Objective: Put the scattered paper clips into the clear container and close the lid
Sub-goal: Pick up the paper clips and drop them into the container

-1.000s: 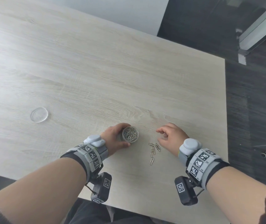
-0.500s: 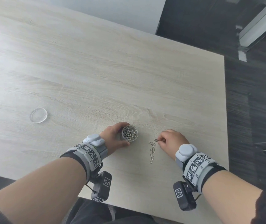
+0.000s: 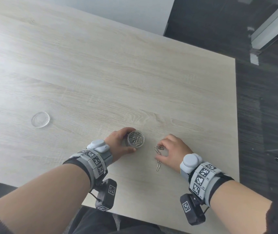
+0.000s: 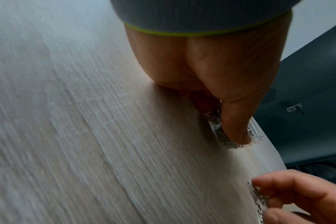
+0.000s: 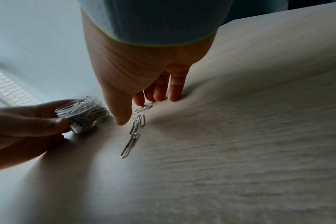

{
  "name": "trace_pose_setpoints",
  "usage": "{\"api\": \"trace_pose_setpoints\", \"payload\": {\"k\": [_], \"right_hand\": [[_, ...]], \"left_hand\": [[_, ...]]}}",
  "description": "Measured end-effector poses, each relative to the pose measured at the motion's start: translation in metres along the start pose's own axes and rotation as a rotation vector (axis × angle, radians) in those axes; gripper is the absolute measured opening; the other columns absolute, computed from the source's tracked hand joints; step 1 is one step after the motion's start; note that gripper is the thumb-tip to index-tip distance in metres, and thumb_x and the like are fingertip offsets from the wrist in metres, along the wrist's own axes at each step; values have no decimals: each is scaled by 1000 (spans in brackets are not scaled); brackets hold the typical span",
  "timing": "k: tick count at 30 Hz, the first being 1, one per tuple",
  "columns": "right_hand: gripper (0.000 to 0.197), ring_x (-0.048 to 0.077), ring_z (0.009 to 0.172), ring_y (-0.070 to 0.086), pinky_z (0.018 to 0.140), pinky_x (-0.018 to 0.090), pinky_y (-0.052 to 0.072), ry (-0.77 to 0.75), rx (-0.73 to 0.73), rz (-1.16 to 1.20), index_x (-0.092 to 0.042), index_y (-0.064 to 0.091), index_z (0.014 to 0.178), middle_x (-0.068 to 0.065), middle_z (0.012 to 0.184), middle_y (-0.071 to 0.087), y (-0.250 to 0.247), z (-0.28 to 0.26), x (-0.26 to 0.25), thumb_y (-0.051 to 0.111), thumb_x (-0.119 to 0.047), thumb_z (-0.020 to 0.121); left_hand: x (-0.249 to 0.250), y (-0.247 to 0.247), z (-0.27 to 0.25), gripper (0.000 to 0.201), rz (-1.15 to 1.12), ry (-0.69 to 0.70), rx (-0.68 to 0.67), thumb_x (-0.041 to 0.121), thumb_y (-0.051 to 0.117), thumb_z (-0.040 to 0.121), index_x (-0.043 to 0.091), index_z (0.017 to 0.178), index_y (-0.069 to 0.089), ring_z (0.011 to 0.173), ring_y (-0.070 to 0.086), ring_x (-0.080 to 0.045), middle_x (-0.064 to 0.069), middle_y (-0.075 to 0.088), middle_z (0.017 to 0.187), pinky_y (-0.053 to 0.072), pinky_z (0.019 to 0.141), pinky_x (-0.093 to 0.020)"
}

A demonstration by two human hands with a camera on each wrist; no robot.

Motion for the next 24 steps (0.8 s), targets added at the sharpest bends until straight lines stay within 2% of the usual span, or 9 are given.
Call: {"api": "trace_pose_setpoints", "payload": {"k": [2,8,14,19,24], "right_hand": [[42,17,100,52,88,30,44,-4,-56,-41,-21,64,107,-3,108,55,4,-1,-4,73,-43,72],[14,18,97,58,81,28,45,41,-74,-65,-25,67,97,-6,104,60,1,-1,-5,60,-26,85],[17,19,96,57,77,24,41,103,-91,-83,-24,66,95,-4,104,61,-4,5,-8,54,-19,85],[16,20,95,56,75,25,40,148,-95,-97,-21,63,94,-2,103,61,-4,10,-9,53,-17,82],[14,21,91,56,73,26,40,151,-105,-94,-21,61,91,-3,98,60,-3,11,-11,53,-17,81]], "left_hand": [[-1,0,0,69,0,-3,-1,31,84,70,32,130,51,110,60,-9,11,65,117,49,98,-35],[0,0,0,70,-5,0,3,31,84,69,31,130,51,111,60,-11,9,65,118,48,99,-38],[1,0,0,70,1,-2,5,30,84,69,30,131,52,112,60,-12,8,65,118,48,100,-39],[2,-1,-1,68,-7,-6,5,33,83,67,31,129,53,111,60,-12,9,66,116,48,99,-39],[2,-1,-2,68,5,-19,11,28,85,70,30,130,53,110,59,-12,8,65,116,48,99,-38]]}}
Point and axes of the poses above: each hand's wrist, its own z-axis towards the middle knuckle, its own y-axis out of the palm, x = y × z, the point moved 3 cm from there along z, towards the middle knuckle
